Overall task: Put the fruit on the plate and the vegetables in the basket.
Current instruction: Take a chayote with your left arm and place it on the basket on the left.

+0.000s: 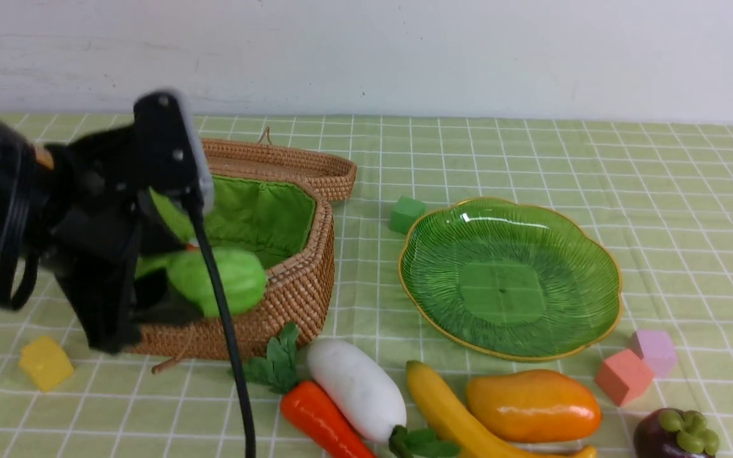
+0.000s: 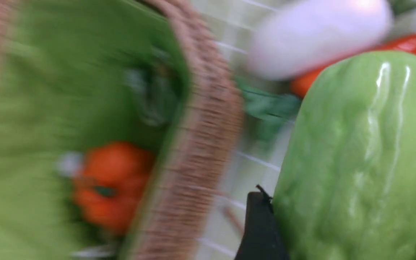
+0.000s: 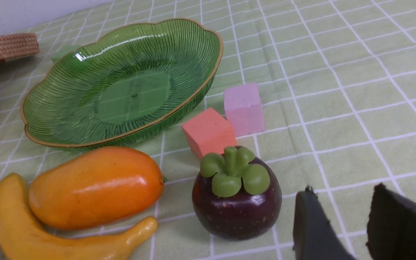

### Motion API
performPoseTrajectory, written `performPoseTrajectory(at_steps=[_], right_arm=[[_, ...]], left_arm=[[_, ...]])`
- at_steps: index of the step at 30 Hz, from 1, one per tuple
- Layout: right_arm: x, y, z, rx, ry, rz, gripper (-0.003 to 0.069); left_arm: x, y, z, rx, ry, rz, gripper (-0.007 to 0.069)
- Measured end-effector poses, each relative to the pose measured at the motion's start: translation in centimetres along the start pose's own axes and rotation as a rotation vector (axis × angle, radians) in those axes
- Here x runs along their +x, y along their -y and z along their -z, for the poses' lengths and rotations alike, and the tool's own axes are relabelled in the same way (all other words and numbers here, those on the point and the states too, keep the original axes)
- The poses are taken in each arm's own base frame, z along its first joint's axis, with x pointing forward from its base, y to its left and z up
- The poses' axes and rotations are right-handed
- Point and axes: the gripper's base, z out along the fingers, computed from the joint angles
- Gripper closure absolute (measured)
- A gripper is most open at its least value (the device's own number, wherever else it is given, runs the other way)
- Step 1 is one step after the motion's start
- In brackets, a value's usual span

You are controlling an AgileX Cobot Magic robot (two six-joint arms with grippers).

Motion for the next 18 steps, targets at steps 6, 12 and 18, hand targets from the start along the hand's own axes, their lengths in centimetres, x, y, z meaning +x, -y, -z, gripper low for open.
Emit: performPoseTrajectory(at_steps=[6, 12, 18], right_arm=[[0.0, 0.0, 0.0, 0.000, 0.000, 0.000, 0.0419], [0.0, 0.0, 0.0, 0.000, 0.000, 0.000, 0.0419], [0.0, 0.0, 0.0, 0.000, 0.000, 0.000, 0.0419]], left_arm=[[-1.5, -5.0, -2.3, -0.307, 0.024, -0.131, 0.0162], [-0.7, -6.8, -9.2, -0.316, -0.001, -0.103, 0.0162], [0.0, -6.8, -11.6, -0.273, -0.030, -0.044, 0.0162]])
